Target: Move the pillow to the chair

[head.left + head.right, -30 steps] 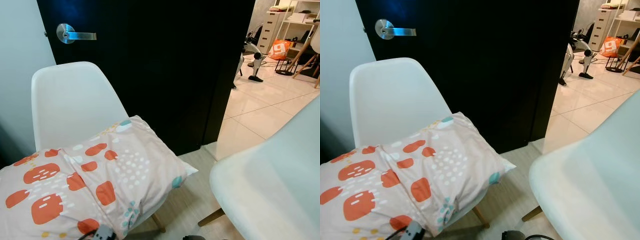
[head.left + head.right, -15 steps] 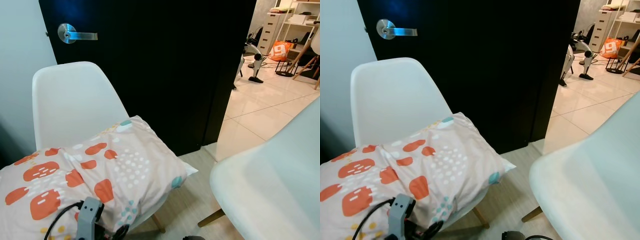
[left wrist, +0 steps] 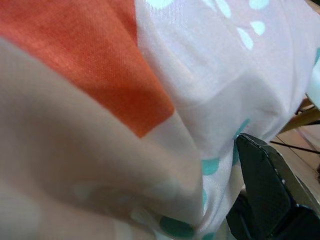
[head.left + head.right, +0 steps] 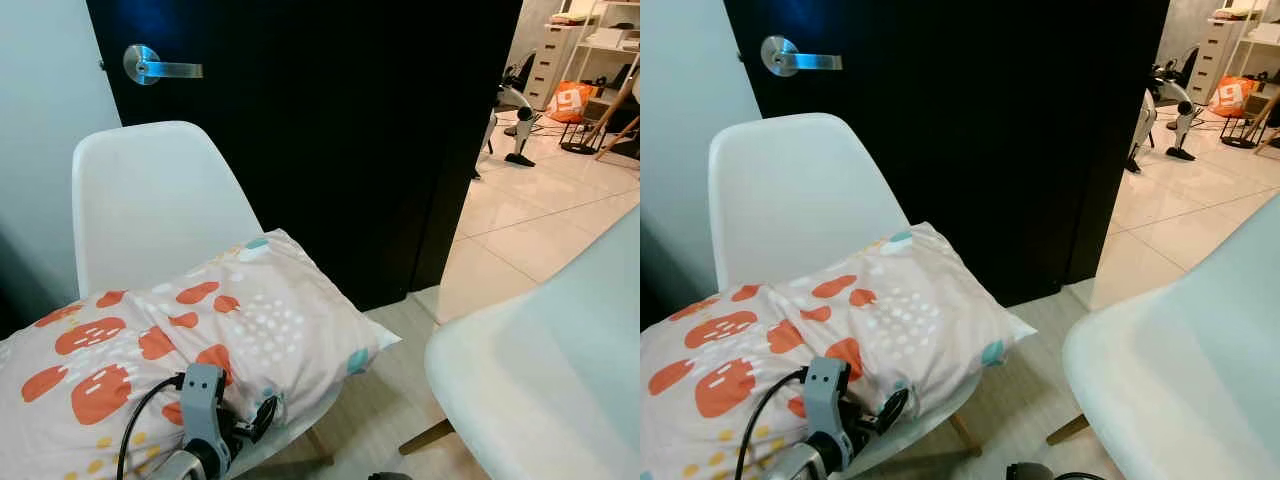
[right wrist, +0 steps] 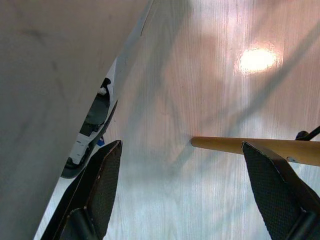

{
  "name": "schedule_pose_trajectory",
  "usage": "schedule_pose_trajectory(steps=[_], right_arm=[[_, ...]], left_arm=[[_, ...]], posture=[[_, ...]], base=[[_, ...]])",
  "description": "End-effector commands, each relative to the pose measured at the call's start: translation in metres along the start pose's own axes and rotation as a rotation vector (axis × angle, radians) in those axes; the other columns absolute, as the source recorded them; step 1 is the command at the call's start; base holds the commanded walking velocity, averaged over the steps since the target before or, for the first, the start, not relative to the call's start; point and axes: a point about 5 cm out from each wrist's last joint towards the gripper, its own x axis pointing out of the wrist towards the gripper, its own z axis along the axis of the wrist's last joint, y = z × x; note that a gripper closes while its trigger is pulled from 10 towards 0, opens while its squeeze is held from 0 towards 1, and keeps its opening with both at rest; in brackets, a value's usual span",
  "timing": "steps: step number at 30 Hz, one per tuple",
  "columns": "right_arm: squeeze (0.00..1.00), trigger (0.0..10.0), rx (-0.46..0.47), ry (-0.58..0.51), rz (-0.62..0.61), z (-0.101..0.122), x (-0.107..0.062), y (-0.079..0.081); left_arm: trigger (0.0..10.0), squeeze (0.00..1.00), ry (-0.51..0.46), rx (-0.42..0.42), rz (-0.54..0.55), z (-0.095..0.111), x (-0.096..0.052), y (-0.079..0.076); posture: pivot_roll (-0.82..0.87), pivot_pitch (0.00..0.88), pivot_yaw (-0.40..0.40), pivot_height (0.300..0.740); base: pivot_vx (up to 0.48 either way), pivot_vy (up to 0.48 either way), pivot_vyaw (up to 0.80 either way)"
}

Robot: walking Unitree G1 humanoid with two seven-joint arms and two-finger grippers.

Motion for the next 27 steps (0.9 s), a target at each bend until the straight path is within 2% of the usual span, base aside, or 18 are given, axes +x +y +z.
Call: schedule_pose_trajectory(steps=[1,11,18,21,22,23,25,26,27], right_arm=[[0.00,10.0,0.005,0.035,0.049,-0.008,0.000,0.016],[0.00,10.0,0.005,0.044,0.052,-0.011,0.000,0.017],[0.00,10.0,-0.003,0.052,0.046,-0.013,0.000,0.013],[0.00,10.0,-0.013,0.053,0.043,-0.012,0.000,0.011],[0.00,10.0,-0.013,0.053,0.043,-0.012,0.000,0.011],[0.00,10.0,-0.014,0.053,0.042,-0.012,0.000,0.010],[0.00,10.0,-0.019,0.053,0.039,-0.011,0.000,0.010],[0.00,10.0,-0.019,0.053,0.039,-0.011,0.000,0.010],[0.00,10.0,-0.021,0.053,0.038,-0.011,0.000,0.010]], left_arm=[[10.0,0.00,-0.033,0.015,0.012,0.007,0.005,-0.001],[10.0,0.00,-0.041,0.024,0.042,0.009,0.011,0.004],[10.0,0.00,-0.036,0.010,0.019,0.005,0.012,0.000],[10.0,0.00,-0.054,-0.030,-0.118,0.009,0.012,-0.016],[10.0,0.00,-0.054,-0.030,-0.118,0.009,0.012,-0.016],[10.0,0.00,-0.069,-0.058,-0.178,0.011,0.011,-0.023],[10.0,0.00,-0.094,-0.139,-0.364,0.018,0.003,-0.041],[10.0,0.00,-0.094,-0.139,-0.364,0.018,0.003,-0.041],[10.0,0.00,-0.096,-0.153,-0.425,0.020,0.000,-0.046]], posture=[[-0.01,0.045,-0.013,0.473],[-0.01,0.028,-0.023,0.502],[0.00,0.013,-0.033,0.521],[0.00,0.010,-0.038,0.540],[0.00,0.010,-0.038,0.540],[0.01,0.011,-0.040,0.544],[0.01,0.010,-0.039,0.554],[0.01,0.010,-0.039,0.554],[0.01,0.010,-0.039,0.559]], base=[[0.000,0.000,0.00],[0.000,0.000,0.00],[0.000,0.000,0.00],[0.000,0.000,0.00],[0.000,0.000,0.00],[0.000,0.000,0.00],[0.000,0.000,0.00],[0.000,0.000,0.00],[0.000,0.000,0.00]])
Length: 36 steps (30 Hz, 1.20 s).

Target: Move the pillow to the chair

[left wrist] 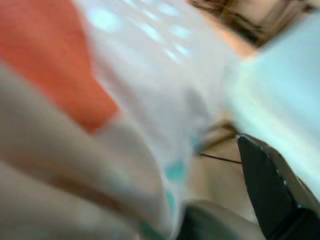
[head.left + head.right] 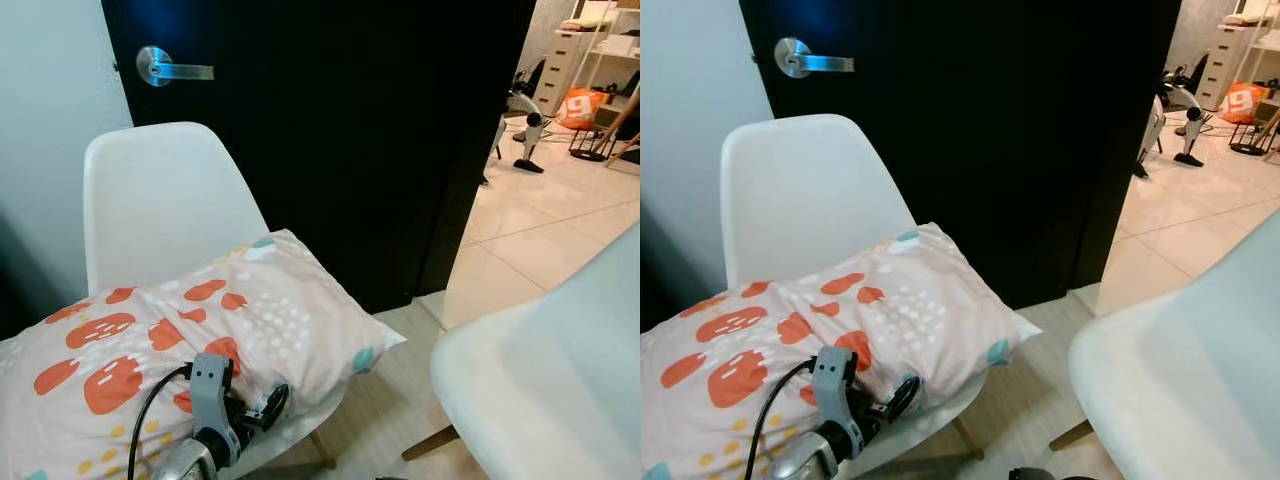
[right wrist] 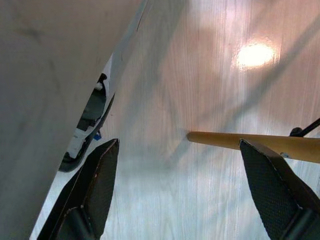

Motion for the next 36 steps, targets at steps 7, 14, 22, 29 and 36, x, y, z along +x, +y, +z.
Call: schedule_pose_trajectory(steps=[7,14,22,29,36], right_arm=[[0.00,10.0,-0.020,0.028,0.040,-0.004,0.000,0.012],[0.00,10.0,-0.017,0.032,0.049,-0.006,0.000,0.015],[0.00,10.0,-0.024,0.037,0.056,-0.007,0.000,0.016],[0.00,10.0,-0.036,0.034,0.055,-0.007,0.000,0.015],[0.00,10.0,-0.043,0.032,0.055,-0.006,0.000,0.016]], left_arm=[[10.0,0.00,0.082,-0.001,-0.108,-0.013,0.000,-0.009],[10.0,0.00,0.189,-0.026,-0.061,-0.036,-0.010,-0.006],[10.0,0.00,0.183,0.025,-0.001,-0.032,-0.011,0.002],[10.0,0.00,0.166,0.220,0.488,-0.009,-0.029,0.063],[10.0,0.00,0.173,0.308,0.637,0.001,-0.047,0.083]], posture=[[0.01,0.013,-0.034,0.578],[0.01,0.020,-0.031,0.606],[0.02,0.020,-0.042,0.625],[0.03,0.024,-0.040,0.649],[0.03,0.027,-0.042,0.668]], base=[[0.000,0.000,0.00],[0.000,0.000,0.00],[0.000,0.000,0.00],[0.000,0.000,0.00],[0.000,0.000,0.00]])
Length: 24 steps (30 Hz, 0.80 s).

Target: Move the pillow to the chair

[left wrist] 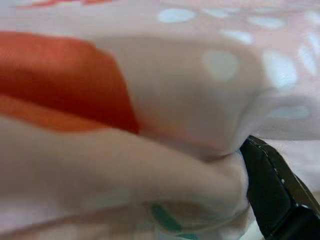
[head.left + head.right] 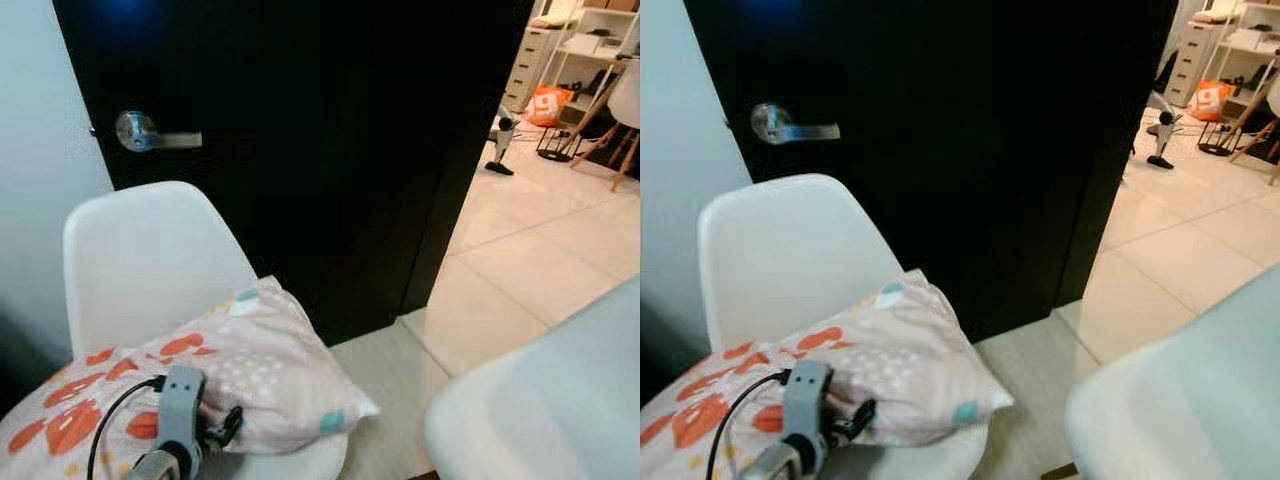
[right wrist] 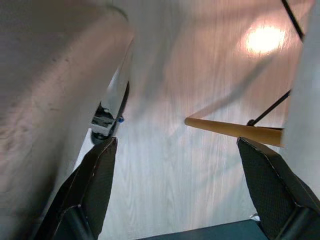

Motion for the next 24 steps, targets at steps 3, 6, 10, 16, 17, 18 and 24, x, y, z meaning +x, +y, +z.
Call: schedule_pose_trajectory(steps=[3,6,10,16,17,18,24], right_arm=[[0.00,10.0,-0.010,0.003,0.012,-0.003,0.000,0.004],[0.00,10.0,-0.012,0.005,0.012,-0.003,0.000,0.004],[0.00,10.0,-0.015,0.006,0.011,-0.004,0.000,0.004],[0.00,10.0,-0.017,0.009,0.005,-0.003,0.000,0.004],[0.00,10.0,-0.017,0.010,0.005,-0.003,0.000,0.004],[0.00,10.0,-0.017,0.010,0.005,-0.003,0.000,0.004],[0.00,10.0,-0.021,0.017,0.007,-0.004,0.000,0.006]], left_arm=[[10.0,0.00,-0.043,0.003,0.068,0.002,-0.006,0.012],[10.0,0.00,-0.030,-0.005,0.051,-0.002,-0.004,0.007],[10.0,0.00,-0.012,-0.018,-0.006,-0.008,-0.001,-0.005],[10.0,0.00,0.066,-0.049,-0.175,-0.023,0.003,-0.038],[10.0,0.00,0.139,-0.037,-0.168,-0.033,0.002,-0.040],[10.0,0.00,0.139,-0.037,-0.168,-0.033,0.002,-0.040],[10.0,0.00,0.466,0.051,-0.149,-0.077,-0.011,-0.036]], posture=[[0.03,0.028,-0.044,0.687],[0.03,0.026,-0.044,0.702],[0.03,0.028,-0.043,0.716],[0.03,0.025,-0.045,0.735],[0.03,0.023,-0.044,0.740],[0.03,0.023,-0.044,0.740],[0.03,0.022,-0.040,0.740]], base=[[0.000,0.000,0.00],[0.000,0.000,0.00],[0.000,0.000,0.00],[0.000,0.000,0.00],[0.000,0.000,0.00],[0.000,0.000,0.00],[0.000,0.000,0.00]])
